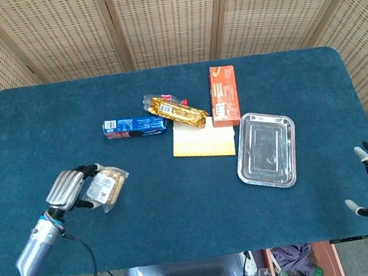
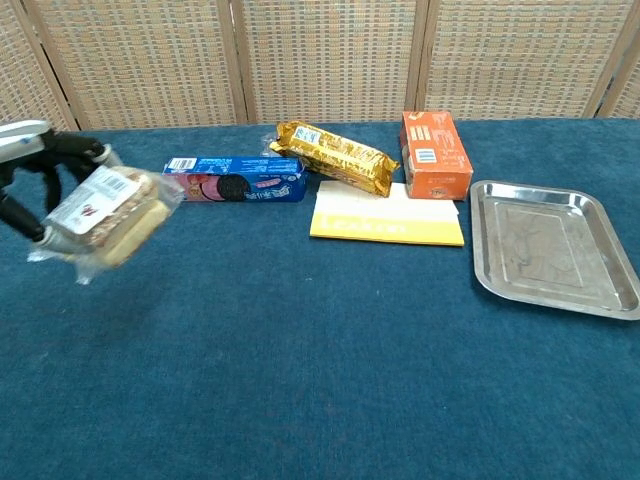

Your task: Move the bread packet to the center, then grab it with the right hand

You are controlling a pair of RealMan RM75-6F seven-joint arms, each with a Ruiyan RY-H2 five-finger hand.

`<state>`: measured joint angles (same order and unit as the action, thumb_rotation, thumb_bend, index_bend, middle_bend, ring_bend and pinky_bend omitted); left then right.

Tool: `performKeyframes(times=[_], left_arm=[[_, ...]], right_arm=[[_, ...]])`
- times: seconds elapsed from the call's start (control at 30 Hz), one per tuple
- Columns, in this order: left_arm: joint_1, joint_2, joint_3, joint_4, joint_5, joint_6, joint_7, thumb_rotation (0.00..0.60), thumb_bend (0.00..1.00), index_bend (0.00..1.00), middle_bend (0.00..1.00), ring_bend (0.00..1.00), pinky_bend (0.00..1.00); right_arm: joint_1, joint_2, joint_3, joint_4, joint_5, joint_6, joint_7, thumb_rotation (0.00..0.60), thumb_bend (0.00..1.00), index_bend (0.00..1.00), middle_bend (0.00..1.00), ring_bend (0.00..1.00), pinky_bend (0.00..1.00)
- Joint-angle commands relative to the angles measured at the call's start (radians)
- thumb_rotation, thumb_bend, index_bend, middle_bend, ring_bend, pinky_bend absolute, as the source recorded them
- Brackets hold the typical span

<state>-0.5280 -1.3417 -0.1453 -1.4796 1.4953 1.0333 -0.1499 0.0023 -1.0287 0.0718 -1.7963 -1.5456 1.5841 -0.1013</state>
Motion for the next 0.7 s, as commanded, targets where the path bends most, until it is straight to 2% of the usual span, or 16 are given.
performKeyframes(times=[0.03,0.2,0.4,0.47,0.53,0.57,0.6,0.7], left_arm=[[-0.152,-0.035,-0.078,-0.037,-0.023,-0.127,0.132,0.600,0.00,0.54,0.53,0.39,0.54],[-0.305,-0.180,-0.129,0.064,-0.122,-0.264,0.265,0.600,0.00,0.54,0.53,0.39,0.54],[-0.422,-0.325,-0.123,0.200,-0.126,-0.343,0.237,0.600,0.00,0.52,0.51,0.39,0.53],[-0.447,-0.349,-0.120,0.229,-0.145,-0.375,0.228,0.600,0.00,0.36,0.36,0.30,0.42],[-0.457,-0.356,-0.122,0.233,-0.169,-0.391,0.226,0.600,0.00,0.06,0.08,0.08,0.17],[-0.458,-0.353,-0.124,0.223,-0.182,-0.391,0.221,0.600,0.00,0.01,0.02,0.02,0.10],[-0.456,-0.349,-0.126,0.213,-0.182,-0.380,0.216,0.600,0.00,0.00,0.00,0.00,0.03],[-0.435,-0.314,-0.124,0.171,-0.178,-0.336,0.196,0.600,0.00,0.00,0.00,0.00,0.00]], right_arm=[[0.003,-0.004,0.007,0.000,0.021,-0.008,-0.013,0.600,0.00,0.00,0.00,0.00,0.00],[0.013,-0.009,0.024,0.005,0.081,-0.037,-0.030,0.600,0.00,0.00,0.00,0.00,0.00],[0.025,-0.011,0.047,0.015,0.143,-0.062,-0.032,0.600,0.00,0.00,0.00,0.00,0.00],[0.029,-0.011,0.053,0.019,0.164,-0.074,-0.031,0.600,0.00,0.00,0.00,0.00,0.00],[0.031,-0.012,0.055,0.021,0.173,-0.079,-0.031,0.600,0.00,0.00,0.00,0.00,0.00],[0.031,-0.012,0.055,0.023,0.175,-0.079,-0.032,0.600,0.00,0.00,0.00,0.00,0.00],[0.031,-0.013,0.055,0.024,0.175,-0.079,-0.034,0.600,0.00,0.00,0.00,0.00,0.00],[0.036,-0.016,0.049,0.028,0.170,-0.089,-0.039,0.600,0.00,0.00,0.00,0.00,0.00]])
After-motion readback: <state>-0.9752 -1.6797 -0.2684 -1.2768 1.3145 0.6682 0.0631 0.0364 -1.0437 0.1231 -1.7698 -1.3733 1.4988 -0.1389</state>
